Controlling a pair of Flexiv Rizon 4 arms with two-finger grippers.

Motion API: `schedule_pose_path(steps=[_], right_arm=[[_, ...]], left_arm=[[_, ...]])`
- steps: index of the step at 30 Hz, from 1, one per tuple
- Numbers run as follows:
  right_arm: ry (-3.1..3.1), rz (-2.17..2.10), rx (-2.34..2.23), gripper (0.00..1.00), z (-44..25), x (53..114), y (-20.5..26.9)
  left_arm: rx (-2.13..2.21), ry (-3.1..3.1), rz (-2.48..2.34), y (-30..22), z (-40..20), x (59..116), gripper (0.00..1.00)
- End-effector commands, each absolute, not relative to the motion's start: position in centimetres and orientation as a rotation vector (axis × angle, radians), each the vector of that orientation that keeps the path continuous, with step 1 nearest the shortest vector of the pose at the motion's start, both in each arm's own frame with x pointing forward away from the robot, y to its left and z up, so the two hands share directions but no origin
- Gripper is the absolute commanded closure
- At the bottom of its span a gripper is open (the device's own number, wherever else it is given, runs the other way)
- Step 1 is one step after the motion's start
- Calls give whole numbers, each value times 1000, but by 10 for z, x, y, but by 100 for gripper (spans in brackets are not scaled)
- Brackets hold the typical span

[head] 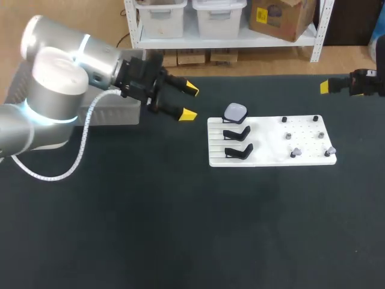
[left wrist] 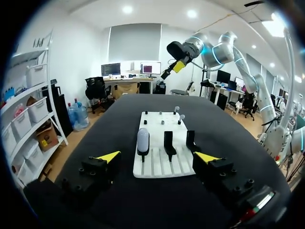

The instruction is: Pick up each earbud case from the left stands, insert the matching earbuds, close the lid, and place the case in the box.

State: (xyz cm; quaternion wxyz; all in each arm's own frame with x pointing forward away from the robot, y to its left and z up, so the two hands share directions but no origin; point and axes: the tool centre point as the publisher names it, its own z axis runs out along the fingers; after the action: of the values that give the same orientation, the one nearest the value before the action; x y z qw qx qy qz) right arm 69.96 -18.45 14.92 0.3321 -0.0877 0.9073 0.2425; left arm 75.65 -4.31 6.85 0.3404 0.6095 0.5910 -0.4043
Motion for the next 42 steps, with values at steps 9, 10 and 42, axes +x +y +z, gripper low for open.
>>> schedule_pose_path(steps=[9, 10, 42], right_arm=[[2371, 632, -229, 0, 150, 699, -185], [2371, 632, -229, 0, 150, 699, -185], [2371, 632, -229, 0, 150, 699, -185]], left_arm=[[1620, 1565, -1085, -64, 45, 771, 29], [1620, 1568, -1086, -65, 44, 772, 28], [1670, 1528, -1126, -105, 30, 779, 49]])
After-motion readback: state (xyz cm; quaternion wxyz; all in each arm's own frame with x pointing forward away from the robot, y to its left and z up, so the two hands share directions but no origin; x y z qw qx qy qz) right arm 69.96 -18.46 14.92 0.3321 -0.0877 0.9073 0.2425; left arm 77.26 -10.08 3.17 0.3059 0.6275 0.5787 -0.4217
